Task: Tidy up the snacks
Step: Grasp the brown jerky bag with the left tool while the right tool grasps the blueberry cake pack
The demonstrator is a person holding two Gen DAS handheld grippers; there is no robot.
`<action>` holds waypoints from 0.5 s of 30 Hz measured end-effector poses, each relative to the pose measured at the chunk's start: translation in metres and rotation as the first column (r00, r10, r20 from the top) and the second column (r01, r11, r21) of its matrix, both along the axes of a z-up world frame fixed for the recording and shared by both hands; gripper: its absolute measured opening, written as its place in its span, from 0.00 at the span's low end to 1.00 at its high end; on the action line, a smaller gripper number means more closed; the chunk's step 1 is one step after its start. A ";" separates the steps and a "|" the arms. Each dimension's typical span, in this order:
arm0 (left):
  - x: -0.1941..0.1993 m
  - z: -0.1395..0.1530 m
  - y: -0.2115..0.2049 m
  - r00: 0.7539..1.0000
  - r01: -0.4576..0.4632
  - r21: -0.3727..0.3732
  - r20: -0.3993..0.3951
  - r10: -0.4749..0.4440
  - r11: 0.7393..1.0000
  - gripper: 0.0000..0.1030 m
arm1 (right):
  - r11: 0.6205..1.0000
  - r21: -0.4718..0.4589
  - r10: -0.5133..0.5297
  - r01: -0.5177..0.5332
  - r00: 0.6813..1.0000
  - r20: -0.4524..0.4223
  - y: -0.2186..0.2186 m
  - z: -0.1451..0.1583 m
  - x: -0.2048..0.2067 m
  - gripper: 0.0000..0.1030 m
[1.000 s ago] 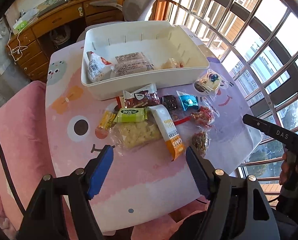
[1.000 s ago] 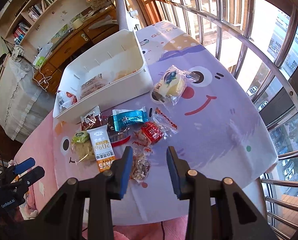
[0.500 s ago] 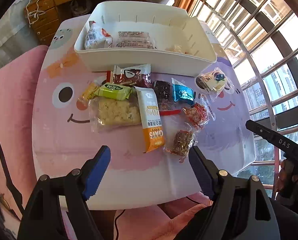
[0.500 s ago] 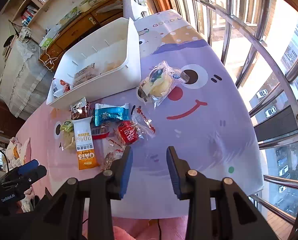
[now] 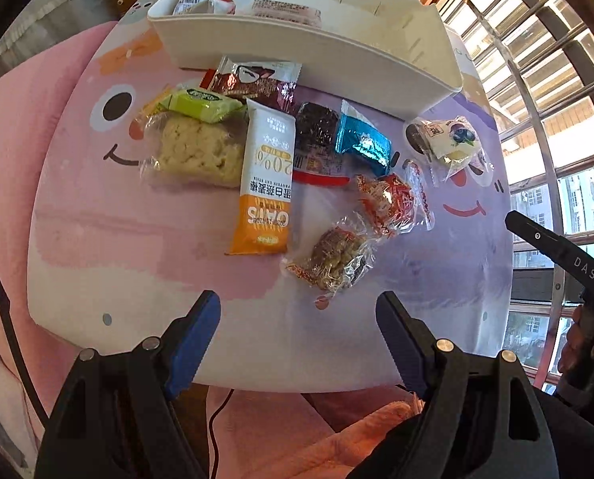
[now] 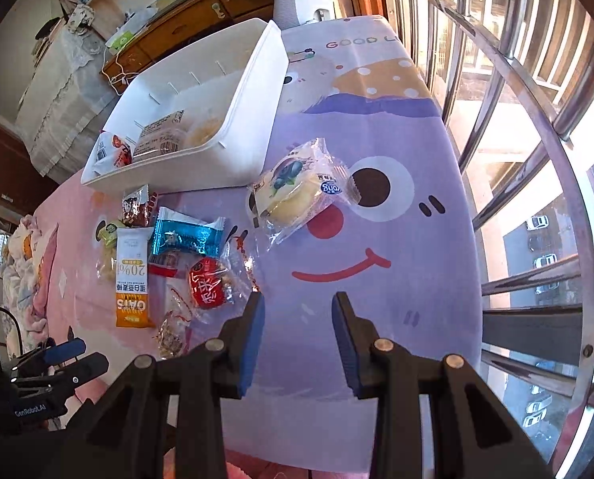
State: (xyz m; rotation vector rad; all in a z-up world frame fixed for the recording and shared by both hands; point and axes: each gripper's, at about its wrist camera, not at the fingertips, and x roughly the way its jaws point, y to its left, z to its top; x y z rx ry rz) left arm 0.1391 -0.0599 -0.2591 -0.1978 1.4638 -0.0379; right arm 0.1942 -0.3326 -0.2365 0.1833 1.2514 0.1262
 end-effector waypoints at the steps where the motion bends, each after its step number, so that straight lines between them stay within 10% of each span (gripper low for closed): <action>1: 0.000 -0.004 -0.002 1.000 -0.012 0.001 -0.012 0.012 1.000 0.77 | 1.000 -0.005 0.014 -0.014 1.000 0.002 -0.001 -0.001 0.003 0.34; 15: 0.012 -0.047 -0.012 0.968 -0.235 -0.096 -0.107 0.225 0.967 0.77 | 0.979 -0.105 0.189 -0.176 0.974 0.123 0.009 -0.013 0.043 0.56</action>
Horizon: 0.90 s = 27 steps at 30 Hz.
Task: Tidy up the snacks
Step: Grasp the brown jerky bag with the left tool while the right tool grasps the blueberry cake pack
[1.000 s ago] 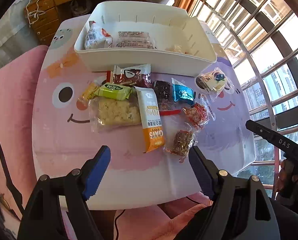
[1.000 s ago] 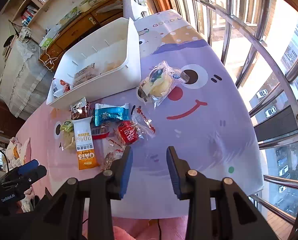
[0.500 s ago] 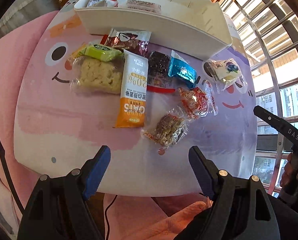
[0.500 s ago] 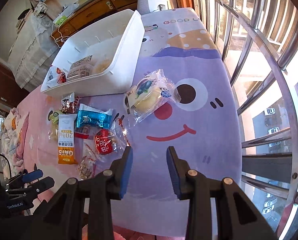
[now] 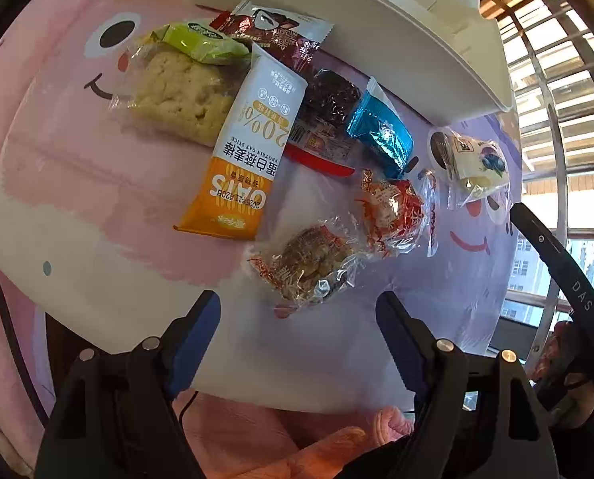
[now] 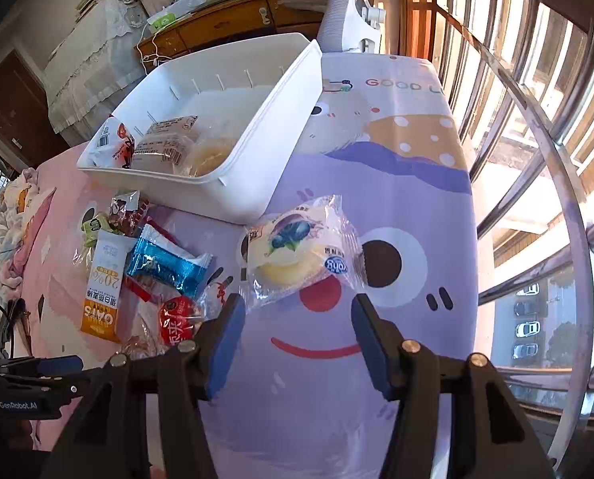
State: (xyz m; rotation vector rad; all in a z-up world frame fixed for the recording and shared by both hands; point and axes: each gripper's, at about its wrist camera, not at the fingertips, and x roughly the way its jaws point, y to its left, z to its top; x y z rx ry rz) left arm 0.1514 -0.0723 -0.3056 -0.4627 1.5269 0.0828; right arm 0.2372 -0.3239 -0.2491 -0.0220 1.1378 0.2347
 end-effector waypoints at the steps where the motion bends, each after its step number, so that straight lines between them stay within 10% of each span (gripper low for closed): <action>1: 0.001 -0.004 0.000 1.000 -0.022 -0.010 -0.007 0.022 1.000 0.77 | 1.000 -0.003 0.008 -0.008 1.000 0.006 0.001 -0.002 0.003 0.58; 27: 0.005 -0.065 0.031 0.929 -0.348 -0.082 -0.162 0.332 0.934 0.77 | 0.960 -0.180 0.232 -0.213 0.969 0.088 0.036 -0.043 0.037 0.78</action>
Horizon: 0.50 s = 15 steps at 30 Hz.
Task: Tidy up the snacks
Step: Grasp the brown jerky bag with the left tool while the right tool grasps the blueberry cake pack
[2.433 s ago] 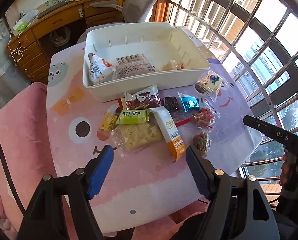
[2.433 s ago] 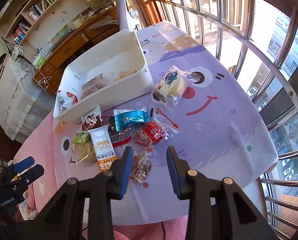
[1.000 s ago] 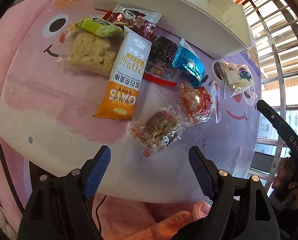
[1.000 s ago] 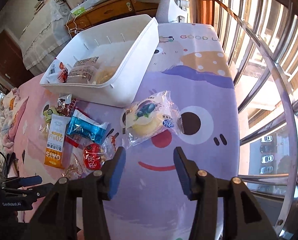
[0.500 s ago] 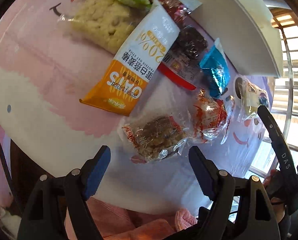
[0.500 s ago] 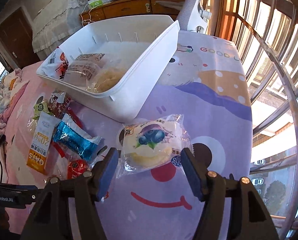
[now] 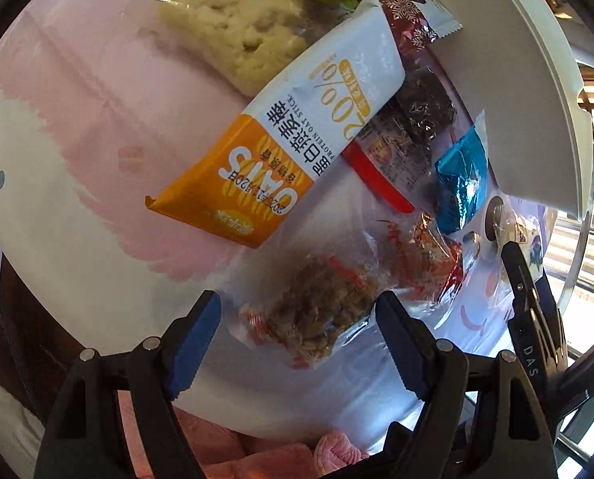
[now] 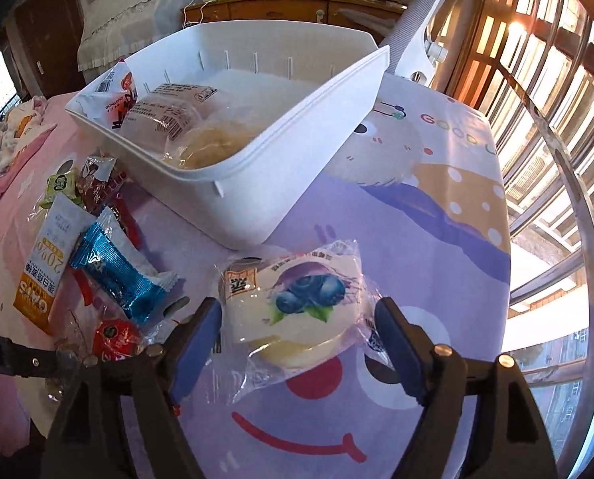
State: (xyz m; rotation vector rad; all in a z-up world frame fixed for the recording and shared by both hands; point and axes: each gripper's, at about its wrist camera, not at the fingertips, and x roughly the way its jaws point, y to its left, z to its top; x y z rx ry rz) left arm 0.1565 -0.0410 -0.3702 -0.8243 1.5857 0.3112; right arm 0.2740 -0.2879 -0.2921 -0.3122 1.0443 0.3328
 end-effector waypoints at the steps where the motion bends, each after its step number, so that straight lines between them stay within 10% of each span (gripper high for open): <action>1: 0.001 -0.001 0.001 1.000 -0.004 -0.002 -0.003 0.004 1.000 0.77 | 1.000 -0.011 0.012 -0.012 1.000 0.008 0.002 -0.001 0.000 0.78; 15: 0.018 0.007 0.000 0.997 0.016 0.033 -0.075 -0.013 0.999 0.67 | 0.995 -0.083 0.054 -0.051 0.998 0.033 0.013 -0.006 0.002 0.80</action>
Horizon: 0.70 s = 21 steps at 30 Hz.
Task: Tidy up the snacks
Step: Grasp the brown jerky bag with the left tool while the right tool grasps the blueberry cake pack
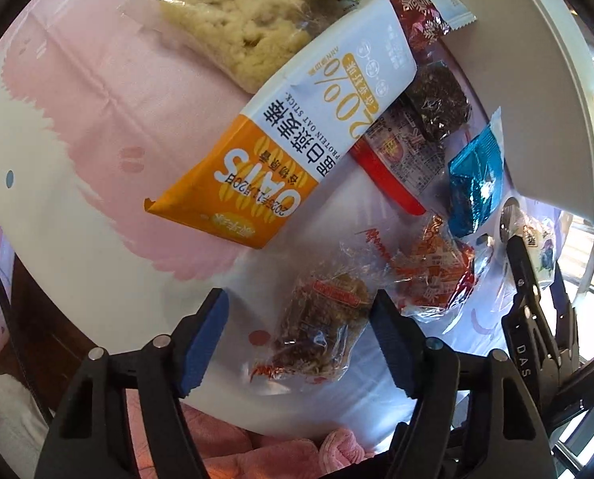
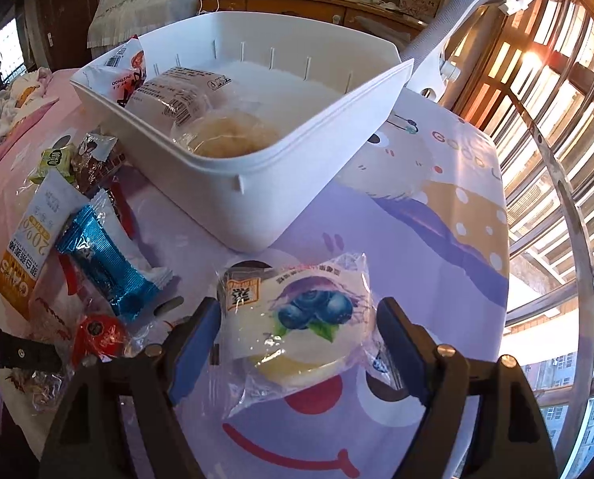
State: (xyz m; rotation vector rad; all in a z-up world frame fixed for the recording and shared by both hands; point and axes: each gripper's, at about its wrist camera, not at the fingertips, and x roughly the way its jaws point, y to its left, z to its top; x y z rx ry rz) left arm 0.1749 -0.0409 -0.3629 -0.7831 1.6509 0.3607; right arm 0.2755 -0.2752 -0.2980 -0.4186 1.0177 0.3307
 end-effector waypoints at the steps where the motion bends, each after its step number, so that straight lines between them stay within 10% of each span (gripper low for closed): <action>1: -0.001 0.001 -0.001 1.000 0.002 0.000 -0.004 -0.002 1.000 0.65 | 1.000 -0.008 0.002 -0.002 1.000 -0.002 0.001 0.000 0.000 0.80; 8: -0.001 0.005 -0.007 1.000 -0.004 -0.010 -0.018 0.004 1.000 0.39 | 0.999 -0.037 -0.004 0.004 1.000 -0.013 0.004 0.000 0.002 0.75; 21: -0.026 0.004 -0.009 0.998 -0.042 -0.068 -0.039 0.040 0.997 0.38 | 0.998 -0.033 -0.051 0.049 0.997 -0.065 0.002 0.008 0.001 0.57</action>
